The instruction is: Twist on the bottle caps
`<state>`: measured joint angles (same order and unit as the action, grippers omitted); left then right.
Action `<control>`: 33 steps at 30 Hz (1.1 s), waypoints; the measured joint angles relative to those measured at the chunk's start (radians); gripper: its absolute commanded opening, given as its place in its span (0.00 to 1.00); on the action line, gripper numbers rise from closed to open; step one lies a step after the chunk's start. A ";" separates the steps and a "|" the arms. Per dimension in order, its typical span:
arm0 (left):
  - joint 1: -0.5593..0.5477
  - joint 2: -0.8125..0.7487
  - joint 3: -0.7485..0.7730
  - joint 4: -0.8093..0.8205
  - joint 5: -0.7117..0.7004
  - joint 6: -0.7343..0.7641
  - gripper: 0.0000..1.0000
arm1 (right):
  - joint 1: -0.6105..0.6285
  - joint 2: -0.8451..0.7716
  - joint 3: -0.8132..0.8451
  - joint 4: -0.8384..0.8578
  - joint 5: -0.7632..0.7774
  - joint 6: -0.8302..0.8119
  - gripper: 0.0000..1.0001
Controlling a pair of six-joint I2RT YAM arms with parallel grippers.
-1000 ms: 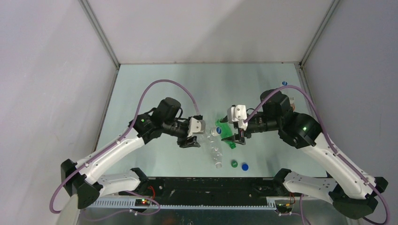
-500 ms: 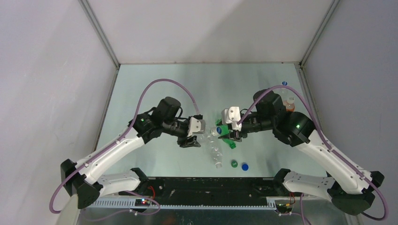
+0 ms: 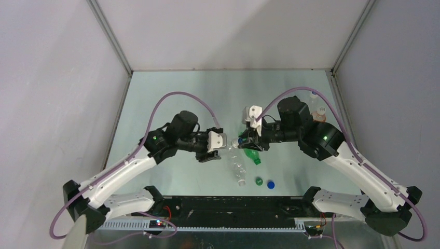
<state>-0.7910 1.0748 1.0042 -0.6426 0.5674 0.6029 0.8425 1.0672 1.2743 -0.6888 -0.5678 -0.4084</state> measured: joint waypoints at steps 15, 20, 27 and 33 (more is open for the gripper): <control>-0.343 -0.159 -0.266 0.380 -0.933 0.055 0.18 | 0.016 0.073 0.000 -0.010 0.359 1.137 0.20; -0.347 -0.153 -0.269 0.420 -0.975 0.071 0.21 | 0.021 0.062 0.000 0.018 0.398 1.139 0.66; -0.209 -0.152 -0.186 0.269 -0.671 0.040 0.22 | 0.018 -0.001 0.000 0.064 0.330 0.708 0.75; -0.078 -0.079 -0.016 0.064 -0.329 0.032 0.22 | 0.018 -0.056 0.000 0.014 0.176 0.205 0.70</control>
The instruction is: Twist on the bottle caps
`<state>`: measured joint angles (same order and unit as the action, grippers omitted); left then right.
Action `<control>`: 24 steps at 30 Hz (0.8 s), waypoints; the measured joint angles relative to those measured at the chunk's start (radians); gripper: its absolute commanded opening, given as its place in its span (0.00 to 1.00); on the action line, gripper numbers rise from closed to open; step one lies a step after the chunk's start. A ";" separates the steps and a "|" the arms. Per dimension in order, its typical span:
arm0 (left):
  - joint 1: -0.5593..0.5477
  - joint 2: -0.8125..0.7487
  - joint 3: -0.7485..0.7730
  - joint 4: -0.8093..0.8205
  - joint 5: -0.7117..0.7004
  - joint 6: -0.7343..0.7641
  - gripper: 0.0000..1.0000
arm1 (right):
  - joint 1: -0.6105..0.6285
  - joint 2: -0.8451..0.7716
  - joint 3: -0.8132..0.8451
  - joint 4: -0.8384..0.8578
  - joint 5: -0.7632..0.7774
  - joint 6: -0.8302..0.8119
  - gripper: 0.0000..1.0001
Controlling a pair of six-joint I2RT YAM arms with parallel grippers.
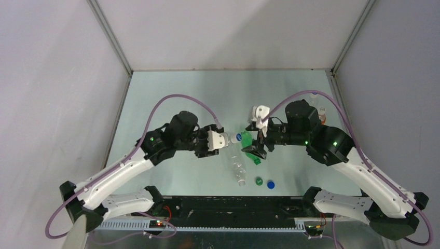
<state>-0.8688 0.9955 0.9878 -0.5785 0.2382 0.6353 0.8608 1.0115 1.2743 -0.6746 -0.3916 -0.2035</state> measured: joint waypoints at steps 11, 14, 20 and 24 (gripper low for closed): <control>0.025 0.188 0.151 -0.284 0.289 0.047 0.22 | 0.032 -0.013 0.000 -0.098 -0.171 -0.455 0.57; 0.025 0.188 0.153 -0.301 0.310 0.048 0.22 | 0.040 -0.010 0.000 -0.121 -0.189 -0.489 0.54; 0.025 0.189 0.169 -0.307 0.333 0.054 0.22 | 0.054 0.006 0.000 -0.131 -0.201 -0.516 0.47; 0.025 0.190 0.172 -0.310 0.343 0.054 0.22 | 0.060 0.017 0.000 -0.131 -0.203 -0.521 0.31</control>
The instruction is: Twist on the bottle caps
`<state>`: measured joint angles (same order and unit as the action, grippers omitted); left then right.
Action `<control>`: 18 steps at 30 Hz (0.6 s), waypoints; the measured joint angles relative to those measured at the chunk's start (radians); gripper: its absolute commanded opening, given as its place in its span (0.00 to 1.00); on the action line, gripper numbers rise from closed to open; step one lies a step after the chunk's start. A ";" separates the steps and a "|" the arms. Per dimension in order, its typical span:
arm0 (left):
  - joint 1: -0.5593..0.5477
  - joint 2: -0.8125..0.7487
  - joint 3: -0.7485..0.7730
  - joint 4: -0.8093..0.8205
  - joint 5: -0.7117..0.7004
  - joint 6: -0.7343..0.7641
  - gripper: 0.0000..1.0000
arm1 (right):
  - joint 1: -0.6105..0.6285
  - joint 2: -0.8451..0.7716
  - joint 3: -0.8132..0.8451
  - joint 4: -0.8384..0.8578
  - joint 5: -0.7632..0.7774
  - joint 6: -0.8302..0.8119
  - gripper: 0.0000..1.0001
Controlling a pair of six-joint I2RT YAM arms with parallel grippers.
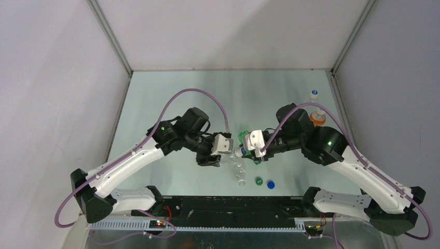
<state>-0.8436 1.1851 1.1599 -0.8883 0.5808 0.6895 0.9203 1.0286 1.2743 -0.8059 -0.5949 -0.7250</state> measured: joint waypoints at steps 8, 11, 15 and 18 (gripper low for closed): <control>-0.003 -0.009 -0.006 -0.008 -0.037 -0.008 0.25 | -0.003 0.021 0.000 0.033 0.044 0.125 0.00; -0.023 -0.057 -0.055 0.063 -0.147 -0.035 0.26 | -0.011 0.043 0.000 0.074 0.120 0.327 0.00; -0.084 -0.161 -0.185 0.251 -0.409 -0.062 0.27 | -0.027 0.079 0.001 0.121 0.281 0.747 0.00; -0.174 -0.230 -0.302 0.417 -0.656 -0.058 0.26 | -0.060 0.107 0.002 0.126 0.341 1.101 0.00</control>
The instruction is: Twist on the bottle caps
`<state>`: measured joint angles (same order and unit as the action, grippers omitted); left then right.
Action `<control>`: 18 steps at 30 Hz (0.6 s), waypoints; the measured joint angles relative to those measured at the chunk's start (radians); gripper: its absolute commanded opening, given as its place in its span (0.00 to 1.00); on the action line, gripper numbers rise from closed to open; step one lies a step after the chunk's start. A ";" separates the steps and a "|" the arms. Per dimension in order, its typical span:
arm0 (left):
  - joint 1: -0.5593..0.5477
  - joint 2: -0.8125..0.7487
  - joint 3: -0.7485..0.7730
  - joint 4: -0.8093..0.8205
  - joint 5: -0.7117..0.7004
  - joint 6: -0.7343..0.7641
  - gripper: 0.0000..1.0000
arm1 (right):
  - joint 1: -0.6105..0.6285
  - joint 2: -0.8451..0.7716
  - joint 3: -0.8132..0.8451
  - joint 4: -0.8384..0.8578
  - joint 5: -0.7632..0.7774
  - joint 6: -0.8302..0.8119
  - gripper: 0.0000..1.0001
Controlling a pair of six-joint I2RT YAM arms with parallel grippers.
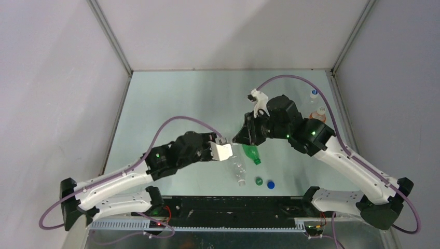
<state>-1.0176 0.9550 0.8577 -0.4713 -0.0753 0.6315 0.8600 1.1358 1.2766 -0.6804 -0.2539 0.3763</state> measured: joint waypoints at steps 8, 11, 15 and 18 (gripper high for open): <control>-0.101 -0.009 -0.119 0.222 -0.314 0.026 0.24 | -0.042 0.029 0.000 0.002 0.066 0.346 0.68; -0.068 -0.017 -0.117 0.222 -0.246 0.030 0.28 | -0.051 0.007 0.000 0.044 0.109 0.217 0.80; 0.031 -0.025 -0.063 0.118 -0.064 0.023 0.30 | -0.059 -0.064 -0.002 0.082 0.062 -0.100 0.82; 0.077 -0.019 0.013 0.025 0.083 0.023 0.30 | -0.055 -0.126 -0.005 0.085 -0.040 -0.386 0.81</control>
<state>-0.9405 0.9356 0.8703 -0.4461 0.0074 0.6540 0.8047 1.0096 1.2716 -0.5949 -0.2943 -0.0093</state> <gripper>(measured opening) 0.559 0.816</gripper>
